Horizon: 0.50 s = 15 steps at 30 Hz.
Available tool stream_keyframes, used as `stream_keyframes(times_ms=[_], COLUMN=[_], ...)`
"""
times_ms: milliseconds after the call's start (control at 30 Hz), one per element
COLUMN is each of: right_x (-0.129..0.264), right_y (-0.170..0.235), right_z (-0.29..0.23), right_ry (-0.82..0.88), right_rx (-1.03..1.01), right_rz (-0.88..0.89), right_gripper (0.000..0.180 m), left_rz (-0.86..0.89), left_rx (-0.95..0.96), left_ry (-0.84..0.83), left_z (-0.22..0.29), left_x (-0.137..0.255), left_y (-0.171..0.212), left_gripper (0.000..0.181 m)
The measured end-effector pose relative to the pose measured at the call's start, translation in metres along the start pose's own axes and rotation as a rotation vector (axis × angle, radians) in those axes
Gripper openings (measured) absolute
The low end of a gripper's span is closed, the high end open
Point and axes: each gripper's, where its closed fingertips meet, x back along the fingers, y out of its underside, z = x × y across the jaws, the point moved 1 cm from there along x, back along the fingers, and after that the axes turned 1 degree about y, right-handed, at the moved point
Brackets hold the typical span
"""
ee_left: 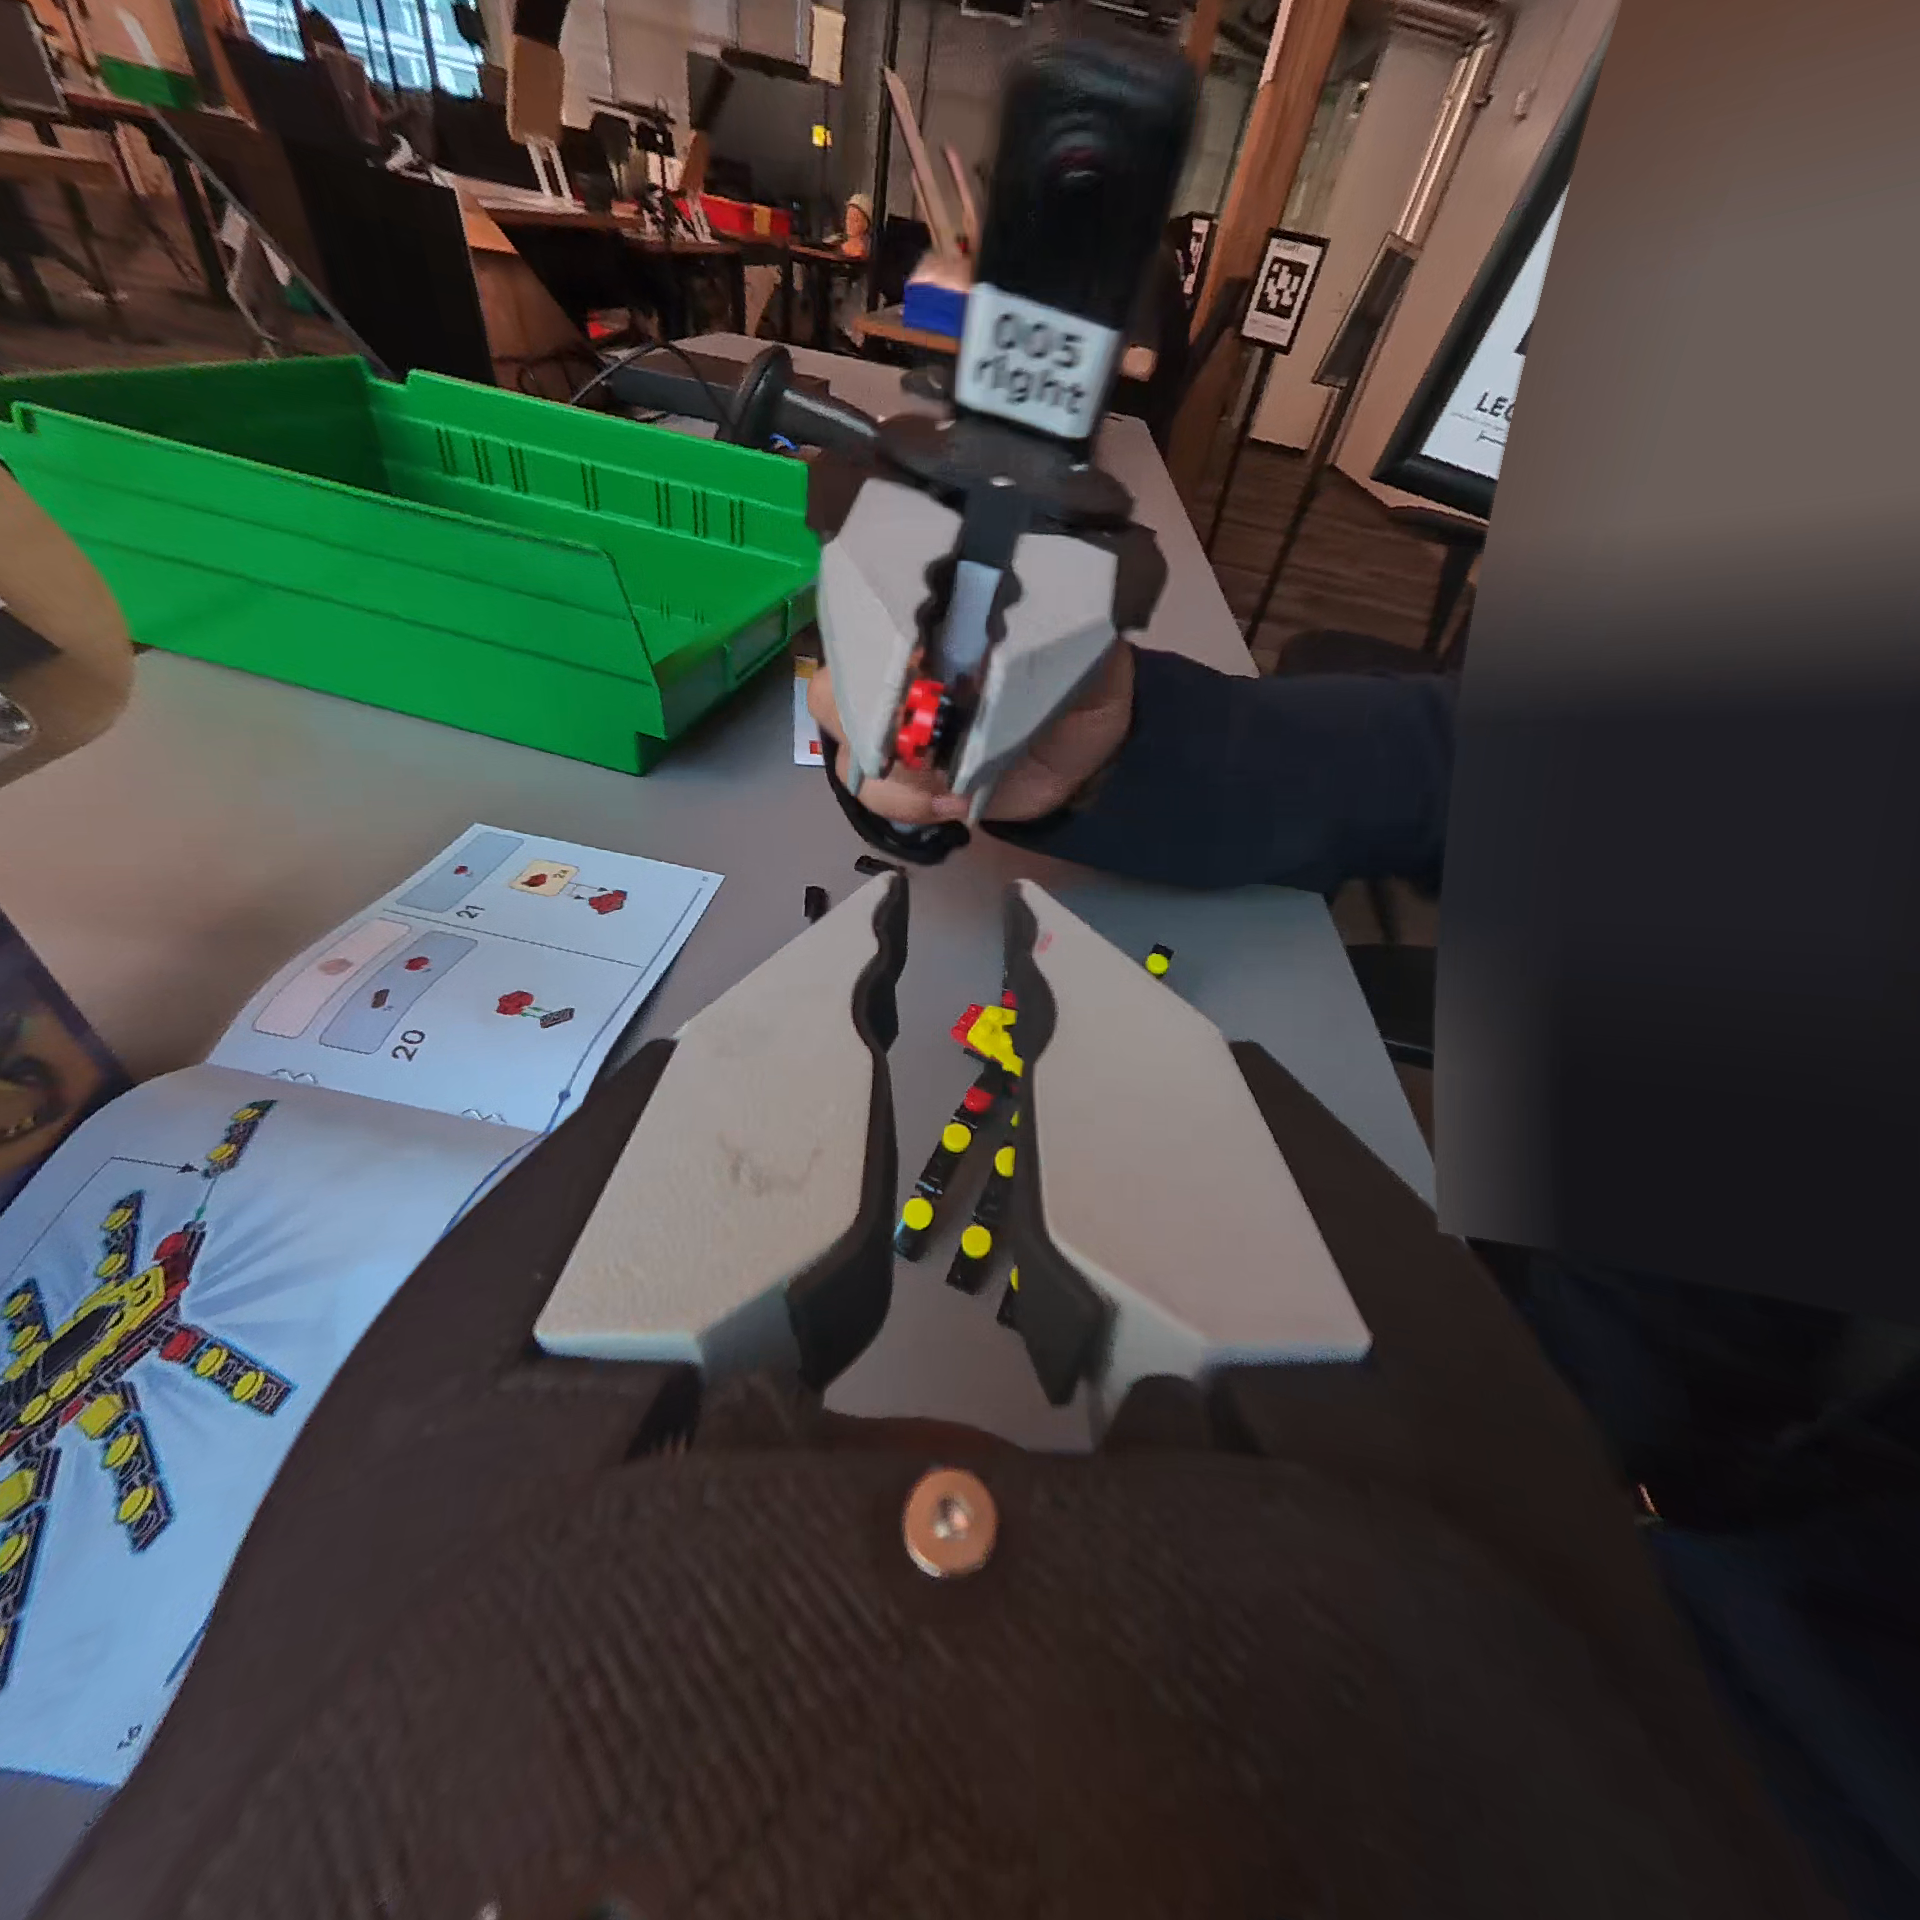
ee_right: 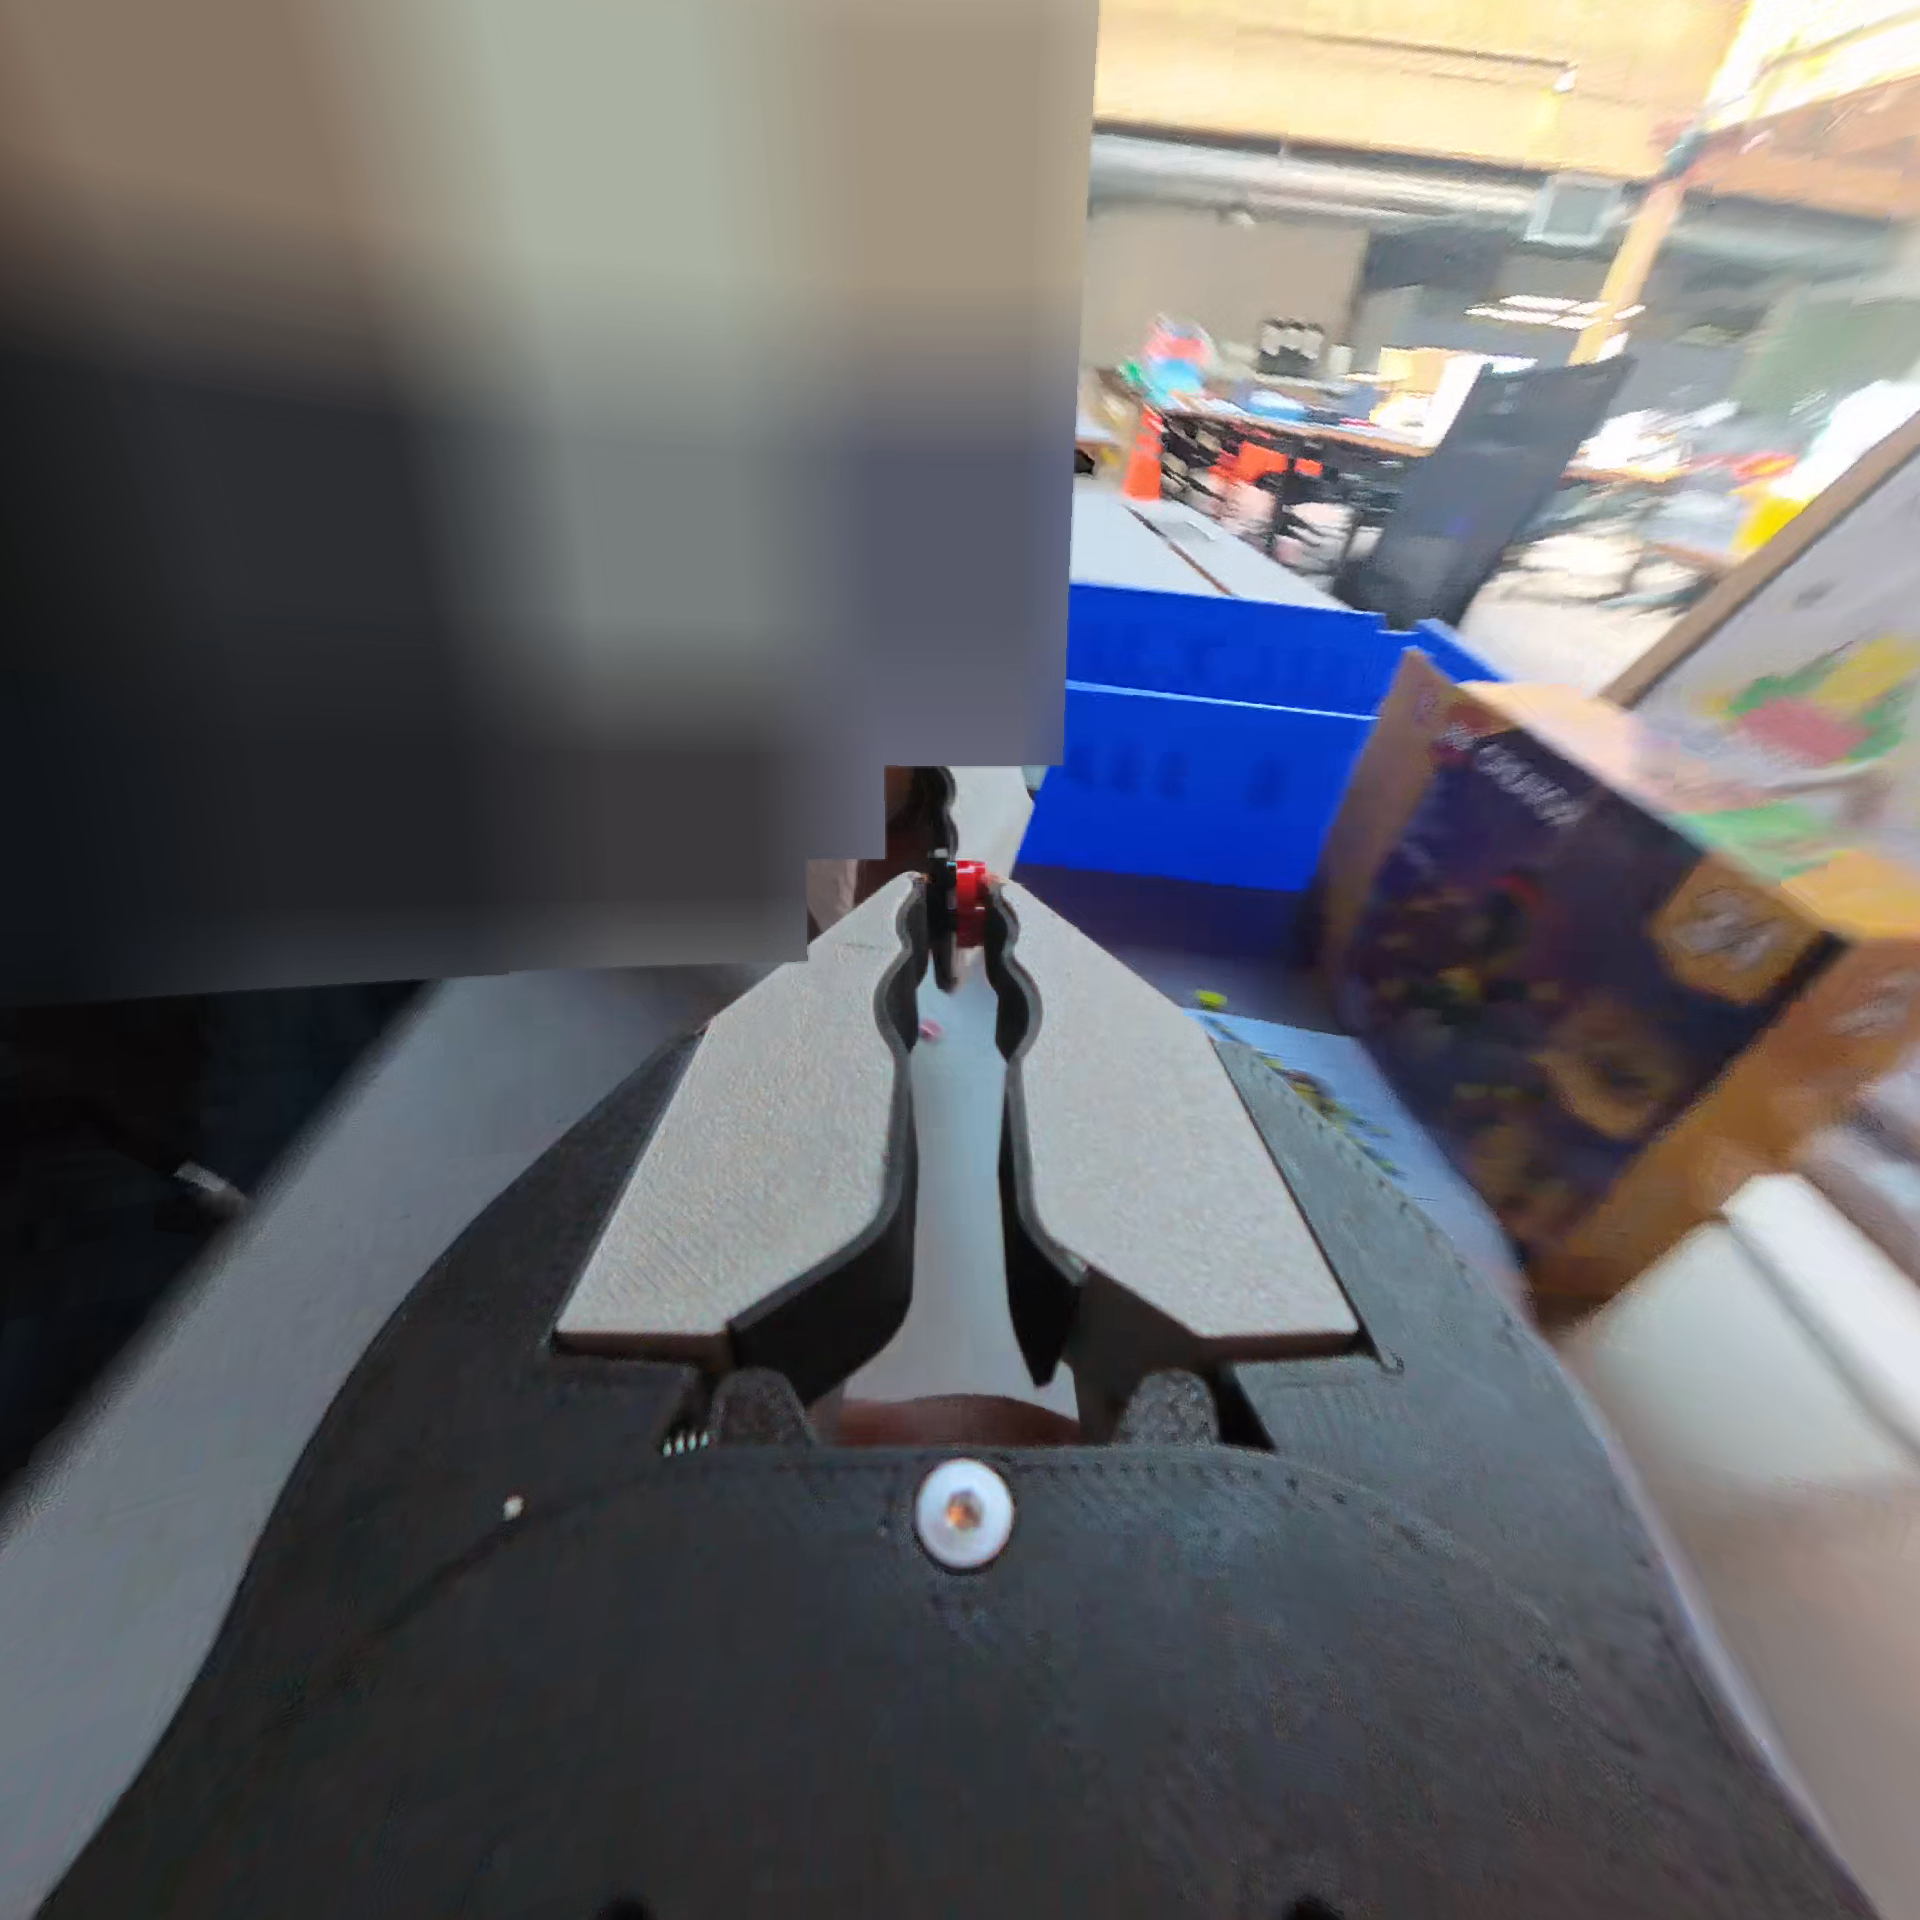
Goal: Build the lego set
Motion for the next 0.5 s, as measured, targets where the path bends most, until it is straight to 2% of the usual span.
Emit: stream_keyframes(times_ms=[100, 200, 267, 367, 500], right_x=[-0.006, -0.013, -0.019, -0.023, -0.024], right_y=[0.014, 0.025, 0.031, 0.034, 0.028], right_z=[0.000, -0.002, -0.008, -0.015, -0.021], right_ry=[0.156, 0.232, 0.224, 0.199, 0.186], right_rx=[0.384, 0.614, 0.652, 0.691, 0.707], right_rz=[-0.181, -0.303, -0.334, -0.341, -0.316], right_gripper=[0.007, 0.007, 0.007, 0.007, 0.007], left_rz=[-0.008, -0.011, -0.043, -0.039, -0.014], left_rx=[-0.006, 0.031, 0.101, 0.191, 0.281], left_ry=[-0.052, -0.035, 0.038, 0.141, 0.261], left_z=[-0.010, -0.012, -0.007, 0.000, 0.005], left_x=[0.002, 0.004, 0.002, 0.002, 0.007], left_y=[0.001, 0.002, 0.009, 0.013, 0.012], left_gripper=[0.018, 0.019, 0.028, 0.031, 0.021])
